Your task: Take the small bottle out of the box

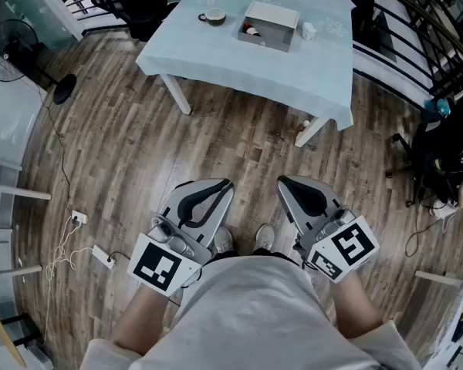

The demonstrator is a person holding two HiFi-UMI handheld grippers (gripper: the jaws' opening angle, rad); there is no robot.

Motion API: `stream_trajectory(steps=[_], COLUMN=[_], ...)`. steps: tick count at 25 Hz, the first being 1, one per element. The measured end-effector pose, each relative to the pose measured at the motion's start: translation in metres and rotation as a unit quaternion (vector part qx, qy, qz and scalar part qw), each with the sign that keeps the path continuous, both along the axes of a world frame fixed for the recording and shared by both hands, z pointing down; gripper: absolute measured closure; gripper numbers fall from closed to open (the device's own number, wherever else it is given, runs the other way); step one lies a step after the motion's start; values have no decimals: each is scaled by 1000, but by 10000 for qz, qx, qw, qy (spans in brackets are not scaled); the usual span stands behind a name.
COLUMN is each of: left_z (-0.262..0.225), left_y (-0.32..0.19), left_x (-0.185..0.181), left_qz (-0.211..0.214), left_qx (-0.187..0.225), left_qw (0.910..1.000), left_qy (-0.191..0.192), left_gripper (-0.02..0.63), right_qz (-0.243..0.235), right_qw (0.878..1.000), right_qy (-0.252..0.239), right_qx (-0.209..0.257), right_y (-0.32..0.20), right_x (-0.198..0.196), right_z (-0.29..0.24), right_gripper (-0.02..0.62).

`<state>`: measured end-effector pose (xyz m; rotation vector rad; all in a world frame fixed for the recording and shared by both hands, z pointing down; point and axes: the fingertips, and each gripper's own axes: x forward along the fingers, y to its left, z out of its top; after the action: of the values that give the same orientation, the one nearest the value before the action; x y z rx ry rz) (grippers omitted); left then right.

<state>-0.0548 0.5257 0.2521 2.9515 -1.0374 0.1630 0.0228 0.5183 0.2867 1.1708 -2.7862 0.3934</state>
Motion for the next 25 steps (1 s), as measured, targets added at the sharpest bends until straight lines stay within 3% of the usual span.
stream_trajectory(steps=[25], left_z=[10], left_y=[-22], left_x=[78], left_qz=[-441], left_qx=[-36], left_qw=[9989], left_qy=[-148], left_gripper=[575], right_qz=[-223], right_qw=[9991], right_qy=[-229], right_qx=[-292], right_y=[-23], right_x=[89], right_z=[20], right_gripper=[572])
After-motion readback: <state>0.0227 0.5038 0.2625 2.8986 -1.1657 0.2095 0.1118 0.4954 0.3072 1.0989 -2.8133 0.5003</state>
